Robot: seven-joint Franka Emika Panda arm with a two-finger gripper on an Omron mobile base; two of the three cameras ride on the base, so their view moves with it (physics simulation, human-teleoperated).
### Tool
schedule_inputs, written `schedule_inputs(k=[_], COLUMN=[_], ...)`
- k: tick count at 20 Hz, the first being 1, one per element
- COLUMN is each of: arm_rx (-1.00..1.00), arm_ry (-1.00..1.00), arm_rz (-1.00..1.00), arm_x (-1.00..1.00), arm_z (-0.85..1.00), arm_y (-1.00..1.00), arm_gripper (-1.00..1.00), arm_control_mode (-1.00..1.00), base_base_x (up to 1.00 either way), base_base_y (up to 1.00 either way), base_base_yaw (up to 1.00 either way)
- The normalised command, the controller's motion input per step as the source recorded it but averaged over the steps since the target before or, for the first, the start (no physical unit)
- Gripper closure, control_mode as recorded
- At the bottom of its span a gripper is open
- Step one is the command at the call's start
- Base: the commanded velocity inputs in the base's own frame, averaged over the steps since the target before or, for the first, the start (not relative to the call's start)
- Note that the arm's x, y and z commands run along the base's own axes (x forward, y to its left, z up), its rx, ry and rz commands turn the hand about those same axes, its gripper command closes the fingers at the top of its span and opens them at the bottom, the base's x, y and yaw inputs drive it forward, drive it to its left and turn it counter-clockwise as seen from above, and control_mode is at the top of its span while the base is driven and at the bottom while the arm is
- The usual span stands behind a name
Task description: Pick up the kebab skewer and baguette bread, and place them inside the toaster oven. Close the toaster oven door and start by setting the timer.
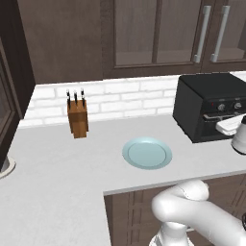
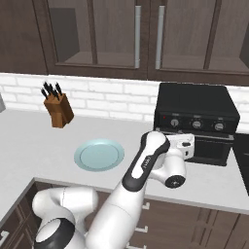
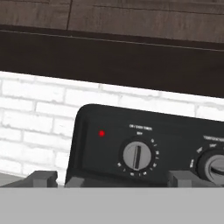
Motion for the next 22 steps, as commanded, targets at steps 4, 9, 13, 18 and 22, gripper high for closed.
schedule_inputs(k=[4, 9, 13, 18, 22], arm_rx=[0.00, 0.00, 0.00, 0.00, 0.00], arm_ry=[0.05, 0.01, 0.00, 0.00, 0.00], arm_rz=[-0.06, 0.00, 0.00, 0.00, 0.00], arm_x=[0.13, 0.04, 0.00, 0.12, 0.21], arm_z=[0.08, 0.08, 0.02, 0.00, 0.00], arm_y=[0.00, -0.15, -0.18, -0.03, 0.00], arm_gripper=[-1.00, -1.00, -1.00, -1.00, -1.00], arm_control_mode=[-1.00, -1.00, -1.00, -1.00, -1.00], base_base_x=[0.00, 0.00, 0.00, 0.00, 0.00], base_base_y=[0.00, 0.00, 0.00, 0.00, 0.00], base_base_yaw=[0.00, 0.00, 0.00, 0.00, 0.00])
